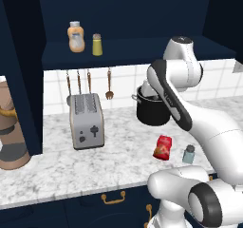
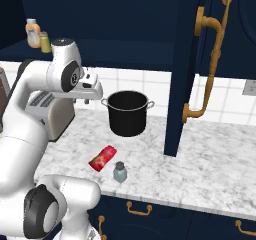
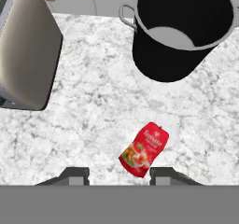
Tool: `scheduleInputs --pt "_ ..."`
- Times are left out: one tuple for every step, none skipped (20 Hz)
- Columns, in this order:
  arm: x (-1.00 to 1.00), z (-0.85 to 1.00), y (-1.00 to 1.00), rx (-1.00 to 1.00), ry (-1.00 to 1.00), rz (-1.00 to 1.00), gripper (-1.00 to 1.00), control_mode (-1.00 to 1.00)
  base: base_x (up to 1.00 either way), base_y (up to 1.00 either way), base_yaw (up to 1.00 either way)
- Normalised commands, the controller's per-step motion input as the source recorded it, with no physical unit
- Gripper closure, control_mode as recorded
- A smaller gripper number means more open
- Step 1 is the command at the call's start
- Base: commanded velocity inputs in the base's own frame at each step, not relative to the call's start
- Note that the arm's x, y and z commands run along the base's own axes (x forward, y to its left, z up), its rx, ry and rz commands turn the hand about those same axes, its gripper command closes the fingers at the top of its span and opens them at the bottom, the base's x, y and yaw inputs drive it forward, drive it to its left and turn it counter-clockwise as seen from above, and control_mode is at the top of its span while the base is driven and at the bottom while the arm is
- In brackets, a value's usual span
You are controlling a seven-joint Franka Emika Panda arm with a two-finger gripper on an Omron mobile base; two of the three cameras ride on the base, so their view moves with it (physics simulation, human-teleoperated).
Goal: Put the shaker and condiment bottle from the counter next to their counterparts in the cabinet.
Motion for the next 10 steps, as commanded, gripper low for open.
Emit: scheduleInputs --pt "-0.03 0.00 0.00 0.00 0.00 0.00 -1.00 -1.00 0.00 0.00 0.00" --pt "-0.01 0.00 0.00 0.00 0.00 0.00 -1.00 -1.00 0.00 0.00 0.00" --pt "0.00 0.00 0.00 0.00 0.00 0.00 -1.00 -1.00 0.00 0.00 0.00" --pt "0.00 -0.06 0.00 0.00 0.00 0.00 -1.00 -1.00 0.00 0.00 0.00" --pt "0.00 -0.04 -0.01 0.00 0.00 0.00 -1.00 -1.00 0.00 0.00 0.00" --pt "0.00 -0.17 0.00 0.00 0.00 0.00 -1.00 -1.00 0.00 0.00 0.00" --pt "0.00 -0.16 0.00 0.00 0.00 0.00 -1.00 -1.00 0.00 0.00 0.00" --pt "0.00 -0.22 0.00 0.00 0.00 0.00 -1.00 -1.00 0.00 0.00 0.00" --pt "0.00 -0.21 -0.09 0.00 0.00 0.00 -1.00 -1.00 0.00 0.00 0.00" --pt "0.00 -0.19 -0.09 0.00 0.00 0.00 -1.00 -1.00 0.00 0.00 0.00"
